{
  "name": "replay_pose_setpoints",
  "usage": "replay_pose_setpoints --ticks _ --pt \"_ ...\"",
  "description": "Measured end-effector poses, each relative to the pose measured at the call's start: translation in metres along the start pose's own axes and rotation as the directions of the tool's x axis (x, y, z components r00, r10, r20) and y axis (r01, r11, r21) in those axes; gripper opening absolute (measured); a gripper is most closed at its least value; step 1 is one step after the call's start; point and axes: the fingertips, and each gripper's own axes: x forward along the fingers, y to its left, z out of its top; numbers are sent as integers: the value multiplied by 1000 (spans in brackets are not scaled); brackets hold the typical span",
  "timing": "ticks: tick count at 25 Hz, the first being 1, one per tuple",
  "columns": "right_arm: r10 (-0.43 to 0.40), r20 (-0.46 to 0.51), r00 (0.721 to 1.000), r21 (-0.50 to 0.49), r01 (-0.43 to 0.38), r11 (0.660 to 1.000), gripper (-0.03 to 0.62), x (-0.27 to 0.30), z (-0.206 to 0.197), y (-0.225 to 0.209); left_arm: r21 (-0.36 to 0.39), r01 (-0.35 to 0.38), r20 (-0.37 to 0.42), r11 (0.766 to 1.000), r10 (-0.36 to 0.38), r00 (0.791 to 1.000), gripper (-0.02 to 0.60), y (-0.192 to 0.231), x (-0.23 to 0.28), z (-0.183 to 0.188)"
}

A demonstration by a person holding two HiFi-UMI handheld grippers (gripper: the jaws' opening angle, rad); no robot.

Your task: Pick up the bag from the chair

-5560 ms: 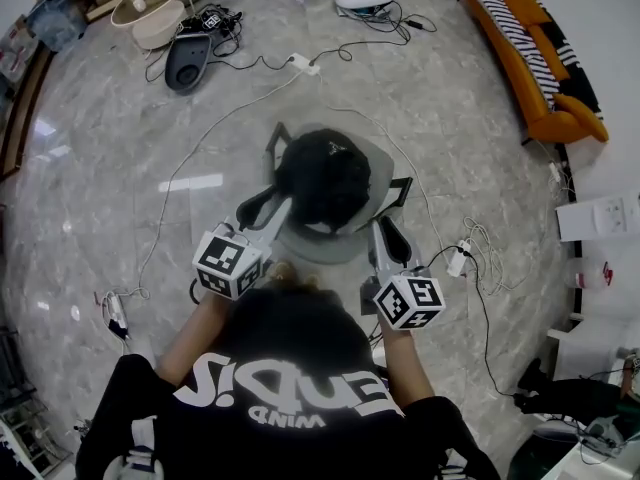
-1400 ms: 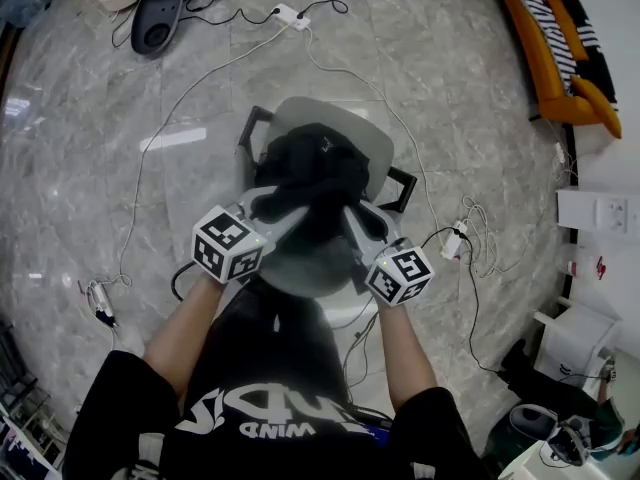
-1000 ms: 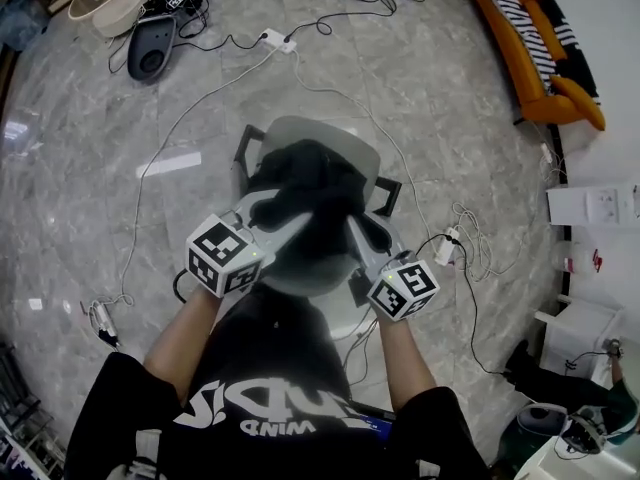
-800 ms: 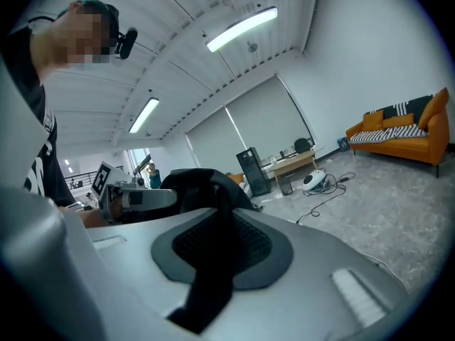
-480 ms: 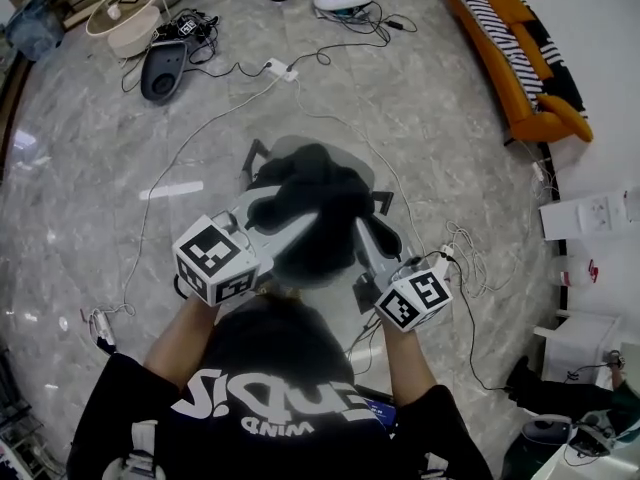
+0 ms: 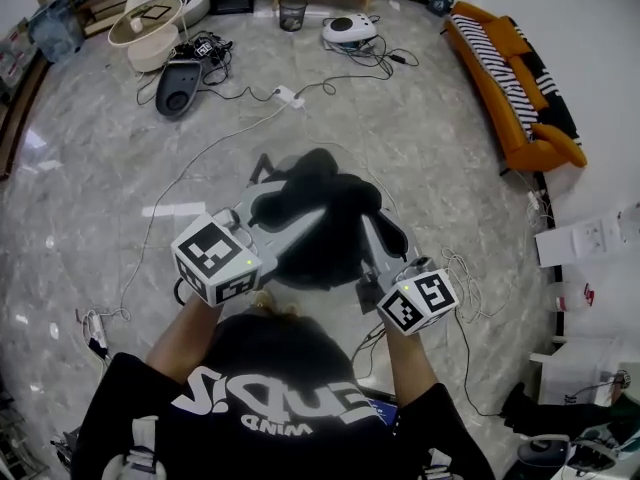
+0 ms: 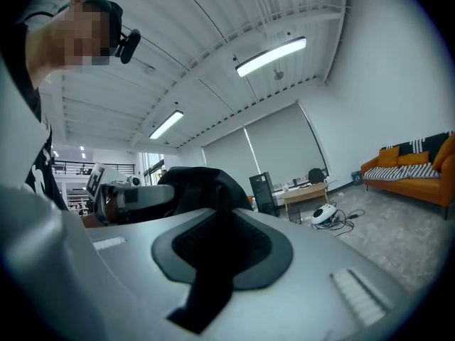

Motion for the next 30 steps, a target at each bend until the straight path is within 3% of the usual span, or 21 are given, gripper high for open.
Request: replay_pose_setpoints --ticks 8,14,23,30 --pt "17 61 998 -38 -14 999 51 -33 38 23 67 -5 68 998 0 998 109 -49 -7 39" --pt "56 88 995 -85 -48 995 52 -54 62 48 55 -4 122 998 -3 993 109 -77 -23 62" --pt "73 83 994 -83 -66 994 52 -86 45 102 57 -3 127 998 -4 992 109 -116 -72 52" --pt "45 105 993 -87 -36 996 51 -126 36 154 63 50 146 997 -59 988 109 -162 -114 50"
